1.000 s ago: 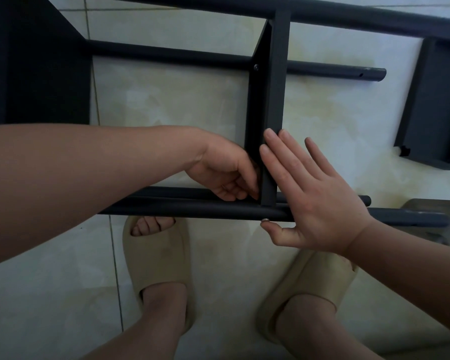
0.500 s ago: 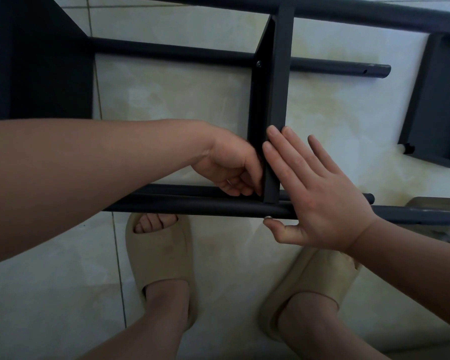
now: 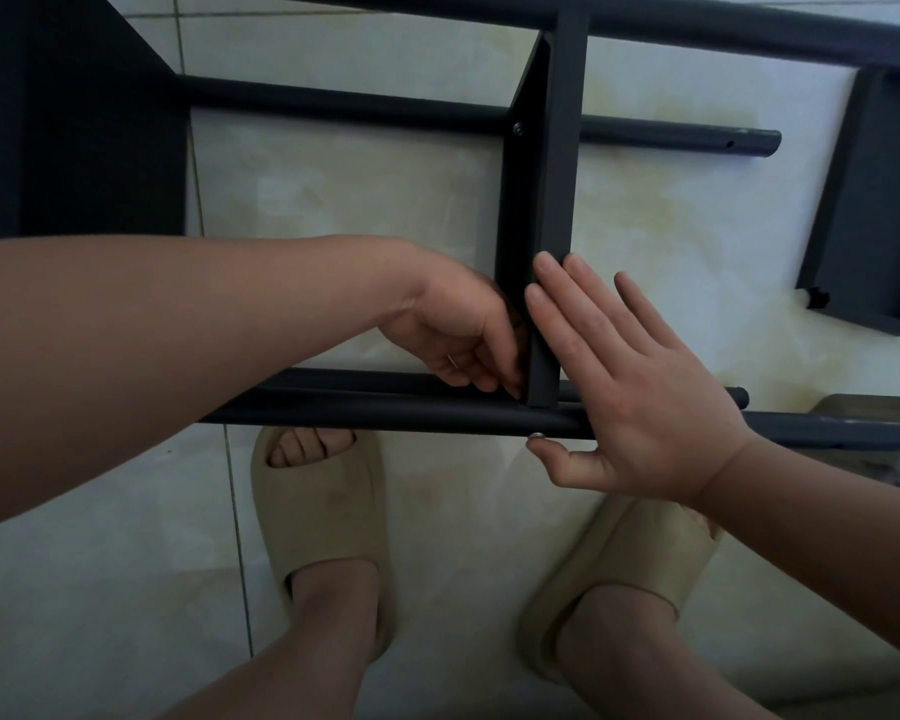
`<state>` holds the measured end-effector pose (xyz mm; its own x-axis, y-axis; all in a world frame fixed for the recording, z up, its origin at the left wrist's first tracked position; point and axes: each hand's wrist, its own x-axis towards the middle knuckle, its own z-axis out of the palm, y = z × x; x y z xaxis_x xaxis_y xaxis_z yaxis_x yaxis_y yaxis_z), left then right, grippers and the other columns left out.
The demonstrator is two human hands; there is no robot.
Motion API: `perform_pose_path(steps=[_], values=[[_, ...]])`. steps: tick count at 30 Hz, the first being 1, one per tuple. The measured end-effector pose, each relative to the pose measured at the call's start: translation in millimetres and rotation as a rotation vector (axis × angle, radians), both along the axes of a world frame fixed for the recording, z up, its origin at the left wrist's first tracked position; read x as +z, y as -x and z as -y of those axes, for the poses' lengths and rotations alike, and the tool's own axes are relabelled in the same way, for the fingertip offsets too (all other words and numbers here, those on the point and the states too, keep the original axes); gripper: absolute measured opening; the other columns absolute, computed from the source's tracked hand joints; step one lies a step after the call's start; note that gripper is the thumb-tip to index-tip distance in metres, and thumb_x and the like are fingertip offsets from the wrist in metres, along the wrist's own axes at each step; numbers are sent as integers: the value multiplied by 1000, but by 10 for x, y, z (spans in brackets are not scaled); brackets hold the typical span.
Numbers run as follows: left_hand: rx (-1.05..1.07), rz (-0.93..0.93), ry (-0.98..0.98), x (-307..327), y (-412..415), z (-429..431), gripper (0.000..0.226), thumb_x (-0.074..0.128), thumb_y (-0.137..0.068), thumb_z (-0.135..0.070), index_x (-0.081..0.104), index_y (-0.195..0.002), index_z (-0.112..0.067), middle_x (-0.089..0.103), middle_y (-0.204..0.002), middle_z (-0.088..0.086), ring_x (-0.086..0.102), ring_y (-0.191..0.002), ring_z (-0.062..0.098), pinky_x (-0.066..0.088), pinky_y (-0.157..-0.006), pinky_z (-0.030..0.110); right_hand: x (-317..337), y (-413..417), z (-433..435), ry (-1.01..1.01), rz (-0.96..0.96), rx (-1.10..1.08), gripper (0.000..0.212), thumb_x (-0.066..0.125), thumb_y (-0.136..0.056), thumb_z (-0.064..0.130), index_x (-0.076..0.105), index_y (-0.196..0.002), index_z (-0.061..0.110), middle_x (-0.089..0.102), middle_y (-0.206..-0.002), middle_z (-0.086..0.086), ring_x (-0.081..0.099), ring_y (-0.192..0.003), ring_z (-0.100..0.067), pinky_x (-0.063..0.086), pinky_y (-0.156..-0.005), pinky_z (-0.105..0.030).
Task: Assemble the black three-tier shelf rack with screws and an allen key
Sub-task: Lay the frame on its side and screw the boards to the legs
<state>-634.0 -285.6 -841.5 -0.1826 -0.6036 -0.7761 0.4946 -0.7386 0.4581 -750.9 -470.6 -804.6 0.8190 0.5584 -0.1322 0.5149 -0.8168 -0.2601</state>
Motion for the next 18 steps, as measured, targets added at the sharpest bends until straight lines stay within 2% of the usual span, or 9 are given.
perform_pose_path(steps=[4,9,14,18], values=[[47,-22,23,-9,48,-5,17,58,-94,-8,64,-110,-11,65,-94,1,58,-79,11,43,-74,24,0,-2,3,0,-4,-1,100,52,-87,63,21,-160,2,12,-169,-15,10,-157,-32,24,-121,-59],[-5,40,-29,-54,102,-25,8,60,-95,-18,67,-96,-18,65,-80,-4,56,-72,11,44,-72,25,-1,3,3,-1,-5,-1,99,52,-88,63,20,-160,2,12,-169,-15,9,-157,-32,24,-121,-59],[36,-6,14,-28,64,-35,11,61,-93,-6,66,-91,-15,68,-80,-2,57,-71,9,42,-68,22,-1,2,6,2,-12,0,99,51,-88,64,20,-160,3,11,-169,-15,8,-157,-32,23,-122,-59],[92,-54,35,-13,60,-20,16,54,-93,0,64,-94,-13,65,-85,0,56,-77,12,41,-71,24,-2,1,4,0,-11,1,99,51,-88,64,20,-160,3,11,-169,-15,8,-157,-32,23,-122,-58]])
